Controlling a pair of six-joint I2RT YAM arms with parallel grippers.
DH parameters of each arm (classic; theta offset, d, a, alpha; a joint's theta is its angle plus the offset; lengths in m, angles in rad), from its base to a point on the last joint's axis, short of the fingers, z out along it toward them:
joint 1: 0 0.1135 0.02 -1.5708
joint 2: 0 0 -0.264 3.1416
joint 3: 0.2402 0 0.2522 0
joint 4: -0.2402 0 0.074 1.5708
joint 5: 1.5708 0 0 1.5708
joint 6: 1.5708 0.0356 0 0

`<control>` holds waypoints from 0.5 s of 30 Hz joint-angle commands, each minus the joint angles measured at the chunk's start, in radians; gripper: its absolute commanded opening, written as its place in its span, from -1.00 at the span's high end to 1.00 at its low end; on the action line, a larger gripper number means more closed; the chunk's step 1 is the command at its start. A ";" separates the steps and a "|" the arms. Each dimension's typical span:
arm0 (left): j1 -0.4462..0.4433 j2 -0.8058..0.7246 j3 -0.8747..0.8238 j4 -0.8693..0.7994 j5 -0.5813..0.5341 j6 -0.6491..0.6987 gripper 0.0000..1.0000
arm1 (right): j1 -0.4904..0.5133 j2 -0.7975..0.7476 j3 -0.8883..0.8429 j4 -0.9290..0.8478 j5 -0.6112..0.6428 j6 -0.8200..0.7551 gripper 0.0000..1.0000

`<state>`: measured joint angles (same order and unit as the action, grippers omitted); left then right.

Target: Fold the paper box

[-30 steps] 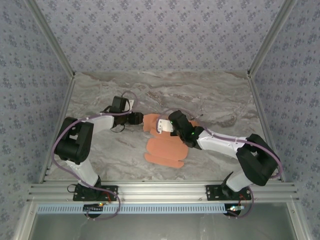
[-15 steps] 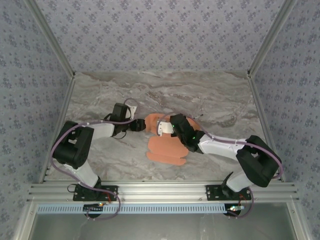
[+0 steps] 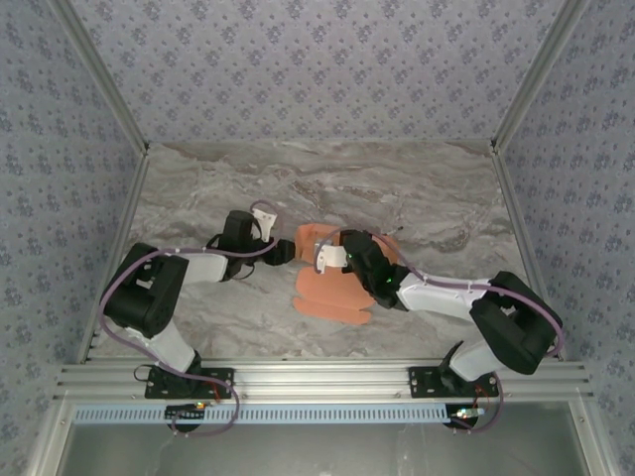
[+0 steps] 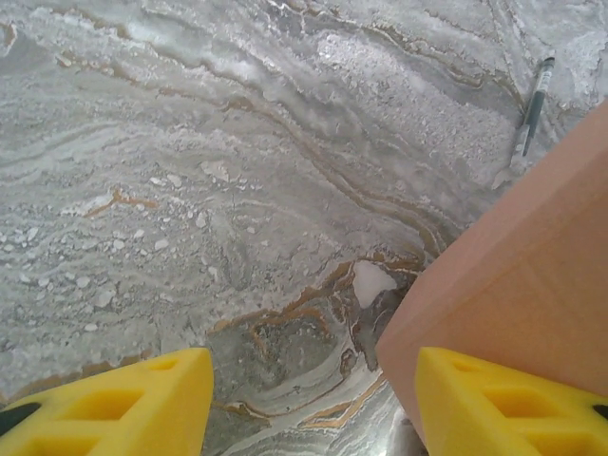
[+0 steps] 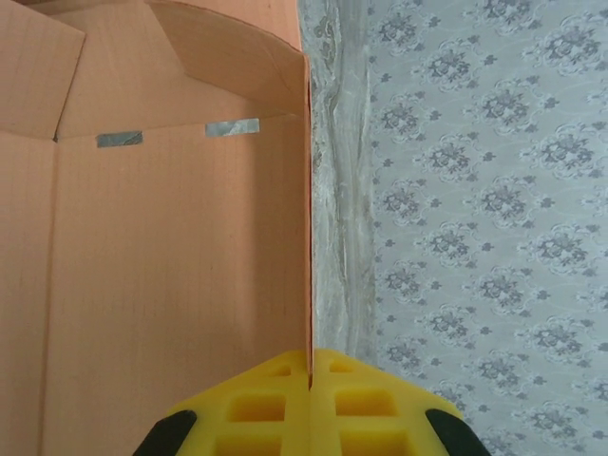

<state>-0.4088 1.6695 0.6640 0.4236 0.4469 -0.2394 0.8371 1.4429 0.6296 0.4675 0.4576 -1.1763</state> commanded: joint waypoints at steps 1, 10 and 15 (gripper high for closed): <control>-0.016 0.008 -0.013 0.079 0.046 0.042 -0.14 | 0.020 -0.033 -0.030 0.083 0.025 -0.046 1.00; -0.032 0.038 -0.033 0.169 0.113 0.107 -0.09 | 0.048 -0.034 -0.095 0.174 0.068 -0.084 1.00; -0.039 0.046 -0.048 0.204 0.142 0.131 -0.07 | 0.047 -0.029 -0.112 0.186 0.078 -0.079 1.00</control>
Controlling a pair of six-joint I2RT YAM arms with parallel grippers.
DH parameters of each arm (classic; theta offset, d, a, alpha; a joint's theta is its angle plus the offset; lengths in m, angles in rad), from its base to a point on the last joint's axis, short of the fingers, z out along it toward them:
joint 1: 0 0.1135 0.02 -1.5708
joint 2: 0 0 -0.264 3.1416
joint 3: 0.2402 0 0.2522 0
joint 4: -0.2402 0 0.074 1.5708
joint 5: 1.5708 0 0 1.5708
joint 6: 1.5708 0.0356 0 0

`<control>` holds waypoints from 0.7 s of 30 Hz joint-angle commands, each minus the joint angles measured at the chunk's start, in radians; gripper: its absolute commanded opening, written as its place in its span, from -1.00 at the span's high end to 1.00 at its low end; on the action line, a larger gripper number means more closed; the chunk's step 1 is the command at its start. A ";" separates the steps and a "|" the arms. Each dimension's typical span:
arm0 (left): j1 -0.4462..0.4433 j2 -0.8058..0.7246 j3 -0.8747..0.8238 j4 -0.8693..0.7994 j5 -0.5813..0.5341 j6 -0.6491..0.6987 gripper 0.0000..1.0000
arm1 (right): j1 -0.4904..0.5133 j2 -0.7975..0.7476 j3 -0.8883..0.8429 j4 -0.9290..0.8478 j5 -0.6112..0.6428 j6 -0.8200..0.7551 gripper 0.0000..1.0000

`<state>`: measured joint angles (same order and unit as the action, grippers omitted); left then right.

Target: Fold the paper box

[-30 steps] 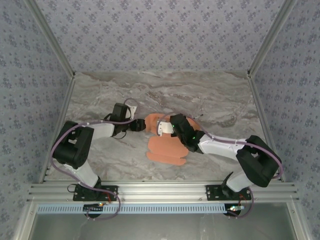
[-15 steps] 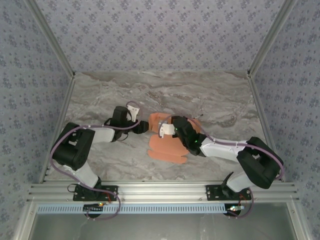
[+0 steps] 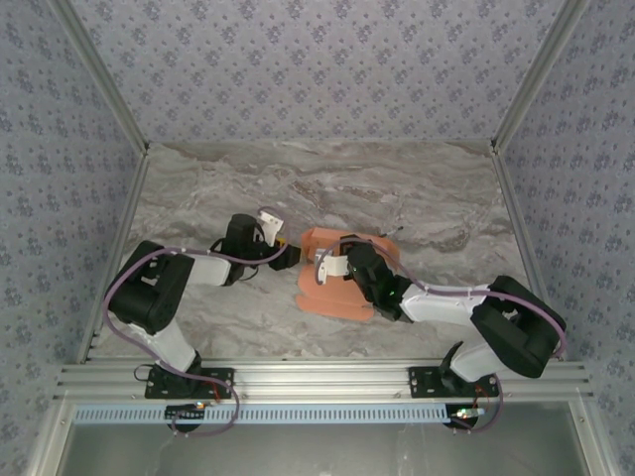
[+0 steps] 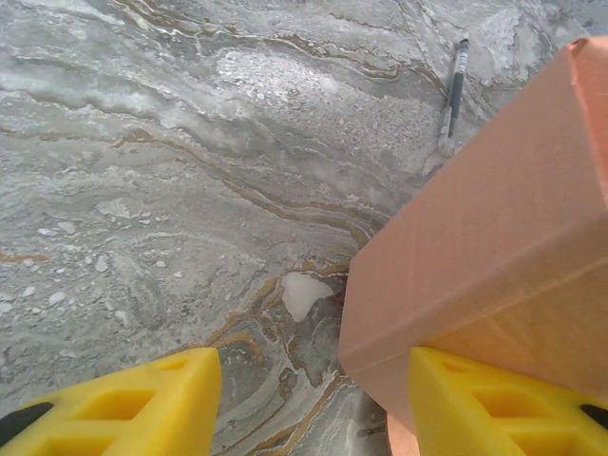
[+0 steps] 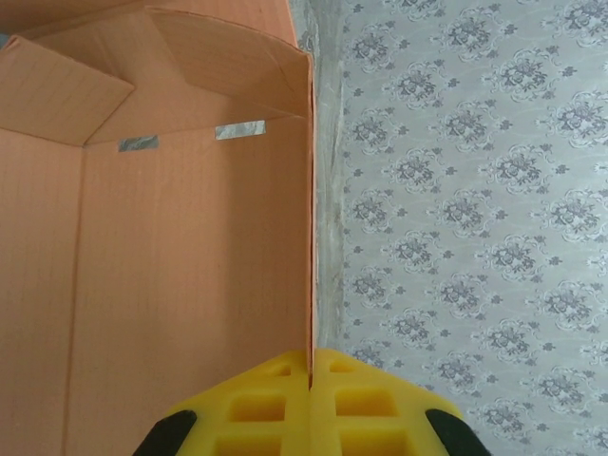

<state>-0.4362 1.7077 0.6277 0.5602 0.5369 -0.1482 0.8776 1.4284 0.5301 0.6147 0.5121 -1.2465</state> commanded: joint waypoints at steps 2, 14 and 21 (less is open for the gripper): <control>-0.019 0.008 -0.016 0.075 0.056 0.049 -0.07 | 0.004 -0.015 -0.018 0.039 0.025 -0.007 1.00; -0.053 0.000 -0.031 0.115 0.076 0.103 -0.07 | -0.005 -0.018 -0.032 0.024 0.029 0.019 1.00; -0.057 0.000 -0.034 0.123 0.111 0.119 -0.10 | -0.014 -0.031 -0.020 -0.012 0.019 0.051 1.00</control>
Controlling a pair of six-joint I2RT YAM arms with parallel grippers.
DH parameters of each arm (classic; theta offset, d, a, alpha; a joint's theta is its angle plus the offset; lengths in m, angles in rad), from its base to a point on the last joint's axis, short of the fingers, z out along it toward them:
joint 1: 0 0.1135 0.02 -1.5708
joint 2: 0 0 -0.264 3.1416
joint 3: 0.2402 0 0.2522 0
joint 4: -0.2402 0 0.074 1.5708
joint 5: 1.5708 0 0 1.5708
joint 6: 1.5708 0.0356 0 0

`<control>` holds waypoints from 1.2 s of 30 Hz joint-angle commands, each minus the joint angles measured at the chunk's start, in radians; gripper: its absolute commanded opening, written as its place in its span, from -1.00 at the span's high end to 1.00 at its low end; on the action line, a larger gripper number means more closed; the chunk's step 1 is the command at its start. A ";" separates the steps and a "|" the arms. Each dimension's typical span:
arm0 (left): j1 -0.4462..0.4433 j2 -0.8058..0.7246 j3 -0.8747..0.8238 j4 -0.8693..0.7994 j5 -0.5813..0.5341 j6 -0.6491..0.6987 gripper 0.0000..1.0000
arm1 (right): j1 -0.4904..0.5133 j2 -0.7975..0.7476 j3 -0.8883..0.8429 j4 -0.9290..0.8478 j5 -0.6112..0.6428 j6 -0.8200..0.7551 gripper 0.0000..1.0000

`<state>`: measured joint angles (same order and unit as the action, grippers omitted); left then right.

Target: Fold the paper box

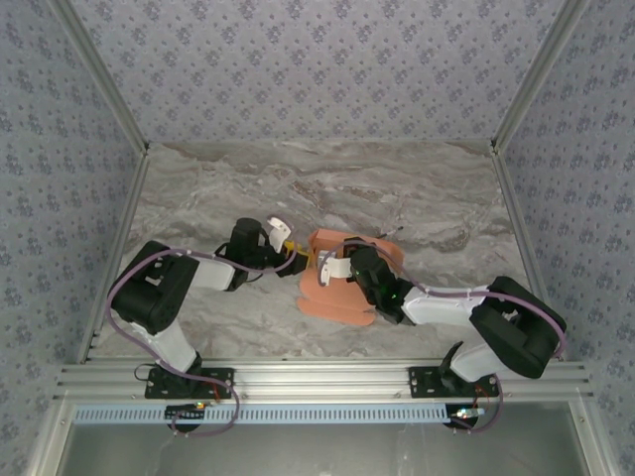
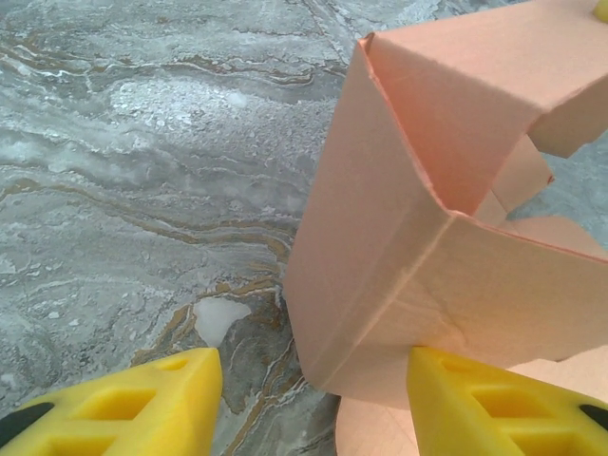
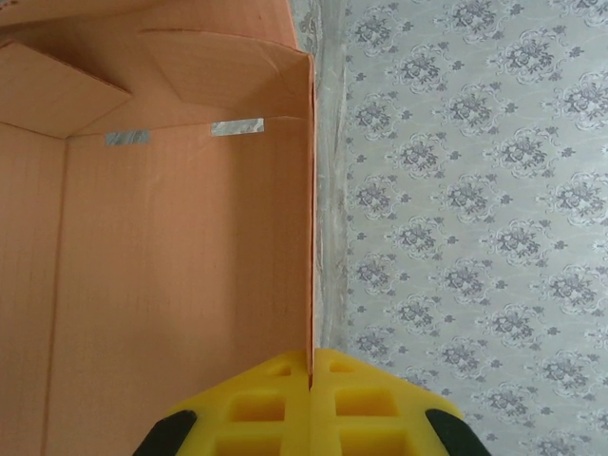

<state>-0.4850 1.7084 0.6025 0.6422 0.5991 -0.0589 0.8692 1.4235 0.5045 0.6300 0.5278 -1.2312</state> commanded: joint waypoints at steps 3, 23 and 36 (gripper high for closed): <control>-0.012 0.009 0.003 0.037 0.071 0.034 -0.12 | -0.010 -0.029 0.011 -0.037 -0.002 0.046 1.00; -0.049 0.100 0.120 0.038 0.071 0.036 -0.03 | -0.010 -0.025 -0.014 -0.053 -0.001 0.081 1.00; -0.076 0.132 0.118 0.150 -0.033 -0.004 -0.06 | -0.012 -0.016 -0.027 -0.074 -0.005 0.121 1.00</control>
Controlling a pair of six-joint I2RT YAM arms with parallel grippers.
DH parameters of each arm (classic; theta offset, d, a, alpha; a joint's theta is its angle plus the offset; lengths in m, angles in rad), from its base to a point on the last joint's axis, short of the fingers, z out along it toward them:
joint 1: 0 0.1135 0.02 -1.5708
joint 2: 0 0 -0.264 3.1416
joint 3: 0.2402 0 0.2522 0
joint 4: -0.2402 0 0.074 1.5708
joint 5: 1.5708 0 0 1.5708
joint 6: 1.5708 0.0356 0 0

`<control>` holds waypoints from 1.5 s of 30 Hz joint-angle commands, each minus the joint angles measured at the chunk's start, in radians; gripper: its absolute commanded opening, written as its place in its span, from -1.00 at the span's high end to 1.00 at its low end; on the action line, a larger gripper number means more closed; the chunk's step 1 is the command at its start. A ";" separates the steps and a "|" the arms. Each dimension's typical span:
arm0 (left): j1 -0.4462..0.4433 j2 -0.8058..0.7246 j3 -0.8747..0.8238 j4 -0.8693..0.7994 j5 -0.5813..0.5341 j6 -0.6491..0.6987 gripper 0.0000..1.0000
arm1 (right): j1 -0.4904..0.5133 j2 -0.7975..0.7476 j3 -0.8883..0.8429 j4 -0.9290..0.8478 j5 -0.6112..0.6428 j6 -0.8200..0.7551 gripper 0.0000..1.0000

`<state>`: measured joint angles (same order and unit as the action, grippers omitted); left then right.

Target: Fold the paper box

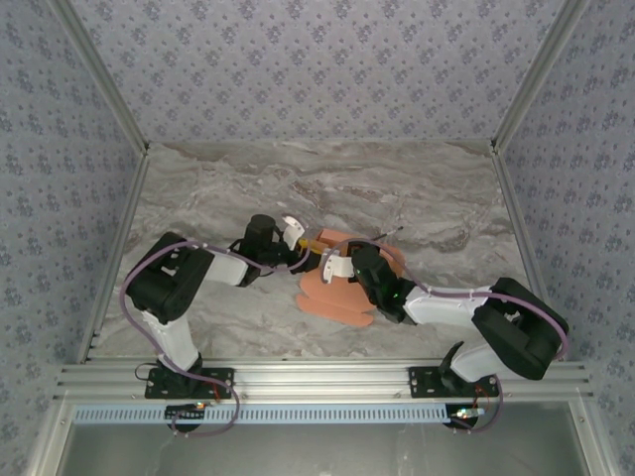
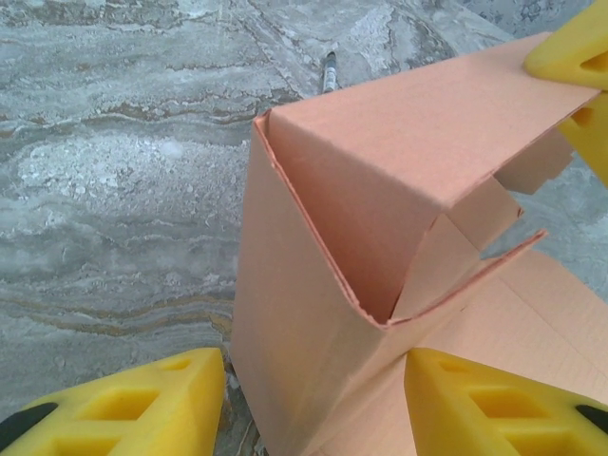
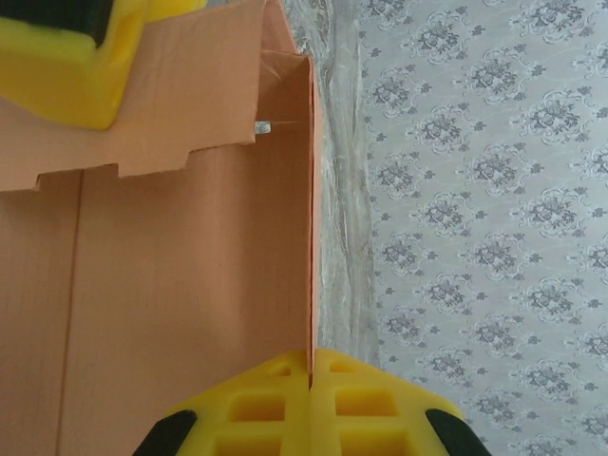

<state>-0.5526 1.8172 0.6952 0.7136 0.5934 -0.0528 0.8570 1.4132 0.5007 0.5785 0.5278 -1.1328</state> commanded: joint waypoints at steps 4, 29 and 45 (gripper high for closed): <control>-0.025 0.030 0.028 0.087 -0.072 0.009 -0.06 | 0.006 -0.007 -0.021 -0.034 0.004 0.021 1.00; -0.147 0.045 0.000 0.193 -0.468 -0.017 0.15 | -0.005 -0.049 -0.007 -0.083 -0.021 0.064 1.00; -0.167 0.085 -0.032 0.287 -0.616 -0.068 0.33 | 0.020 -0.025 -0.011 -0.065 0.013 0.047 1.00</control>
<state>-0.7219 1.8793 0.6678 0.9638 0.0826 -0.0917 0.8631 1.3827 0.4946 0.5285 0.5297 -1.0882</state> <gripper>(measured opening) 0.342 0.051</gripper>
